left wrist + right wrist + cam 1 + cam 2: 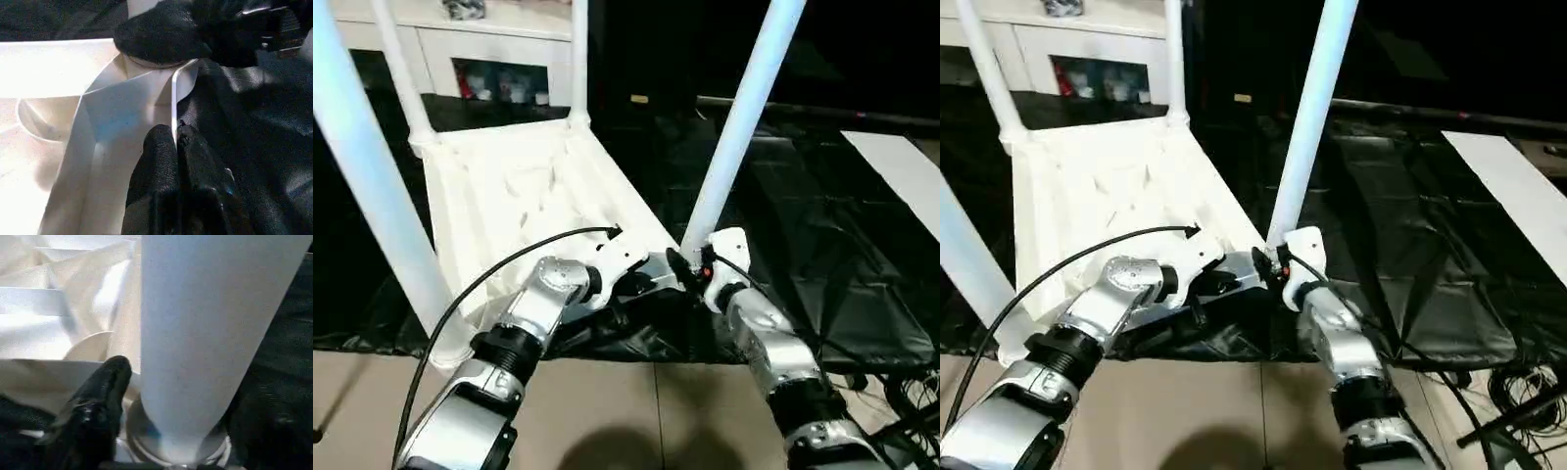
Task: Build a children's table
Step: Rotate leg to tighten
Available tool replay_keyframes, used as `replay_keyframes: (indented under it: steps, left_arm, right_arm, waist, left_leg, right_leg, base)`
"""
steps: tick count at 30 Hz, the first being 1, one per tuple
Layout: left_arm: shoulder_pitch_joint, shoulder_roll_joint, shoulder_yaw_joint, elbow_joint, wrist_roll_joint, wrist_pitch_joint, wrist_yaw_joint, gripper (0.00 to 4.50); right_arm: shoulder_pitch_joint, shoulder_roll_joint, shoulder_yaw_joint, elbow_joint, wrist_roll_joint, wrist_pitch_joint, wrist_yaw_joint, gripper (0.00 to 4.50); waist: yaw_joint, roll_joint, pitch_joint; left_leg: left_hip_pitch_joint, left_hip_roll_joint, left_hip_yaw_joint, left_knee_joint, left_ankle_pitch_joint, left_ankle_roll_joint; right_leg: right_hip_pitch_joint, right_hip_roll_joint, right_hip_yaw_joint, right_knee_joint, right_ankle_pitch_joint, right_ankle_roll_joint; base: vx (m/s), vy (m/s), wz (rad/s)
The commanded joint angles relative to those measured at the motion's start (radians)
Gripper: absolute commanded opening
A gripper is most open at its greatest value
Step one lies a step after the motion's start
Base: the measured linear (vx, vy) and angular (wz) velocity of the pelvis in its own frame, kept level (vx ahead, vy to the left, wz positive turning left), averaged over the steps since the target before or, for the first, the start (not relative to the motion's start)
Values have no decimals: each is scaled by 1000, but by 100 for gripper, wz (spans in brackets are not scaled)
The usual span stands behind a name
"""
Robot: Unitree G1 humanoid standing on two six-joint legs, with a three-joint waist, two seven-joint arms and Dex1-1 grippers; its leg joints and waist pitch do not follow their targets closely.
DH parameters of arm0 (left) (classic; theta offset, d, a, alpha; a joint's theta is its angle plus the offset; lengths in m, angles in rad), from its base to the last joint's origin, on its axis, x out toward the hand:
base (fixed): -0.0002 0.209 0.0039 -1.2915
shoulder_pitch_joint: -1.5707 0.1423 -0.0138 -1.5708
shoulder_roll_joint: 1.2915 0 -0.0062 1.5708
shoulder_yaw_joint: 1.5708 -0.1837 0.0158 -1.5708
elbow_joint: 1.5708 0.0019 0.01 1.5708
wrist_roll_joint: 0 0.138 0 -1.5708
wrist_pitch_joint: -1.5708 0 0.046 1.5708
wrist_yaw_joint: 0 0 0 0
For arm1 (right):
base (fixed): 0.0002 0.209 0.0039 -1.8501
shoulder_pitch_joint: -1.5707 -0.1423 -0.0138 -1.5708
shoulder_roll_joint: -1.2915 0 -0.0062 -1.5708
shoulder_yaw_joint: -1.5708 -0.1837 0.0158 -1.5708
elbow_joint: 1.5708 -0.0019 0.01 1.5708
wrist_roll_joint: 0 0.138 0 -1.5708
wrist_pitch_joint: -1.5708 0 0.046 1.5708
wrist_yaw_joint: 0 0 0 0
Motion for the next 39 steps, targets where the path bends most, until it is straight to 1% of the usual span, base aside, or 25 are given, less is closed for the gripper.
replay_keyframes:
  steps: [1, 2, 3, 4, 5, 6, 7, 8, 9, 10, 11, 14, 15, 16, 18, 20, 21, 22, 27, 31, 34, 35, 37, 38, 39]
  left_arm:
    - [36, 8, -39, -8, -41, -71, -113, 0]
    - [39, 13, -39, -11, -46, -79, -126, 0]
    - [43, 28, -35, -19, -58, -84, -156, 0]
    - [47, 50, -31, -28, -72, -93, -199, 0]
    - [48, 56, -31, -30, -75, -96, -209, 0]
    - [49, 73, -31, -35, -82, -108, -239, 0]
    - [54, 105, -37, -44, -92, -139, -305, 0]
    - [55, 113, -39, -46, -93, -143, -321, 0]
    - [56, 117, -40, -48, -94, -144, -329, 0]
    - [55, 133, -34, -51, -106, -149, -364, 0]
    - [52, 146, -30, -53, -116, -150, -390, 0]
    - [45, 168, -29, -52, -128, -160, -432, 0]
    - [44, 172, -29, -51, -130, -162, -440, 0]
    - [38, 186, -31, -47, -135, -168, -463, 0]
    - [33, 194, -32, -42, -136, -171, -477, 0]
    - [20, 207, -34, -26, -135, -189, -501, 0]
    - [17, 209, -35, -23, -135, -194, -507, 0]
    - [15, 211, -34, -20, -135, -195, -515, 0]
    - [7, 214, -34, -18, -142, -189, -540, 0]
    - [6, 208, -38, -12, -144, -188, -534, 0]
    - [14, 198, -30, -11, -138, -180, -494, 0]
    - [15, 195, -28, -10, -132, -177, -476, 0]
    - [11, 172, -22, 6, -101, -152, -376, 0]
    - [9, 164, -19, 11, -92, -142, -342, 0]
    - [11, 150, -15, 9, -91, -128, -315, 0]
  right_arm:
    - [14, -34, 39, -25, 35, -16, 142, 323]
    - [15, -42, 37, -27, 38, -18, 155, 323]
    - [16, -66, 36, -34, 46, -16, 196, 323]
    - [18, -100, 41, -47, 53, -10, 271, 323]
    - [19, -109, 43, -51, 55, -8, 289, 323]
    - [21, -135, 51, -61, 60, -2, 343, 323]
    - [17, -178, 70, -61, 50, -13, 408, 323]
    - [14, -187, 75, -56, 44, -20, 417, 323]
    - [13, -192, 78, -53, 40, -24, 422, 323]
    - [9, -218, 87, -57, 51, -12, 487, 323]
    - [4, -239, 94, -61, 59, -5, 538, 323]
    - [-5, -268, 103, -63, 75, 6, 615, 323]
    - [-7, -273, 105, -64, 78, 8, 629, 323]
    - [-14, -288, 111, -66, 88, 20, 673, 298]
    - [-19, -296, 119, -67, 92, 30, 702, 290]
    - [-30, -309, 129, -65, 100, 46, 753, 290]
    - [-33, -311, 130, -65, 102, 50, 762, 273]
    - [-37, -311, 131, -65, 106, 52, 771, 268]
    - [-49, -306, 137, -69, 119, 61, 802, 264]
    - [-34, -301, 145, -90, 129, 71, 812, 261]
    - [-1, -290, 133, -114, 125, 95, 773, 261]
    - [5, -286, 128, -116, 123, 96, 758, 261]
    - [28, -256, 103, -108, 104, 81, 649, 261]
    - [35, -245, 95, -103, 96, 68, 611, 261]
    - [43, -231, 86, -100, 91, 66, 570, 261]
  waist:
    - [-4, 2, -36]
    - [0, -1, -40]
    - [1, -2, -45]
    - [12, -3, -44]
    - [18, -14, -42]
    - [24, -18, -40]
    - [34, -19, -44]
    - [46, -16, -48]
    - [50, -15, -48]
    - [56, -14, -49]
    - [66, -13, -51]
    - [74, -12, -53]
    - [75, -13, -53]
    - [80, -14, -53]
    - [81, -11, -53]
    - [81, -11, -52]
    - [82, -11, -51]
    - [83, -10, -51]
    - [86, -13, -51]
    - [92, -17, -51]
    - [99, -23, -50]
    - [102, -20, -50]
    - [104, -20, -48]
    - [104, -21, -43]
    - [102, -22, -42]
  left_leg:
    - [4, 14, -3, -86, -571, -15]
    - [-5, 13, 3, -84, -509, 4]
    - [-10, 14, 7, -83, -467, 13]
    - [-7, 15, 19, -77, -409, 35]
    - [-4, 15, 28, -71, -399, 60]
    - [-6, 13, 32, -67, -395, 68]
    - [-2, 14, 39, -58, -374, 80]
    - [0, 18, 44, -55, -323, 88]
    - [-2, 18, 46, -53, -294, 92]
    - [-9, 19, 47, -52, -241, 98]
    - [-7, 20, 50, -47, -213, 103]
    - [-8, 20, 52, -43, -145, 111]
    - [-6, 19, 54, -42, -150, 113]
    - [-1, 19, 55, -41, -151, 114]
    - [1, 20, 54, -42, -157, 113]
    - [4, 22, 54, -43, -174, 102]
    - [5, 24, 55, -44, -183, 94]
    - [7, 24, 55, -44, -192, 87]
    - [7, 23, 57, -44, -192, 80]
    - [5, 23, 59, -40, -178, 78]
    - [4, 21, 62, -37, -171, 78]
    - [4, 21, 63, -37, -179, 75]
    - [6, 22, 63, -39, -204, 64]
    - [9, 22, 63, -42, -238, 49]
    - [6, 21, 60, -45, -255, 38]
  right_leg:
    - [8, -17, 16, -53, -490, -130]
    - [13, -14, 22, -41, -407, -158]
    - [15, -13, 26, -32, -353, -174]
    - [8, -9, 34, -24, -273, -204]
    - [4, -7, 40, -21, -278, -215]
    - [1, -6, 45, -20, -302, -211]
    - [-5, -8, 54, -16, -324, -208]
    - [-7, -9, 59, -8, -288, -216]
    - [-6, -9, 59, -3, -254, -225]
    - [-2, -6, 59, 9, -190, -236]
    - [-1, -2, 58, 19, -142, -250]
    - [10, 2, 58, 35, -36, -279]
    - [10, 4, 57, 35, -35, -281]
    - [10, 5, 59, 36, -30, -288]
    - [10, 5, 59, 36, -35, -291]
    - [8, 8, 58, 35, -56, -295]
    - [7, 6, 59, 35, -61, -295]
    - [6, 7, 59, 35, -70, -294]
    - [8, 9, 62, 38, -67, -292]
    - [7, 10, 66, 42, -54, -291]
    - [7, 11, 70, 43, -55, -281]
    - [5, 10, 71, 42, -66, -275]
    - [0, 9, 73, 38, -107, -265]
    - [-5, 8, 74, 29, -164, -249]
    - [-3, 7, 73, 27, -203, -237]
  base:
    - [0, 0, 0]
    - [0, 0, 0]
    - [0, 0, 0]
    - [0, 0, 0]
    - [59, -36, 9]
    - [64, -53, 12]
    - [64, -53, 12]
    - [65, -58, 11]
    - [66, -55, 3]
    - [66, -55, 3]
    - [65, -52, -1]
    - [39, -24, -2]
    - [0, 0, 0]
    - [0, 0, 0]
    - [0, 0, 0]
    - [0, 0, 0]
    - [0, 0, 0]
    - [0, 0, 0]
    - [0, 0, 0]
    - [0, 0, 0]
    - [0, 0, 0]
    - [0, 0, 0]
    - [0, 0, 0]
    - [0, 0, 0]
    - [0, 0, 0]
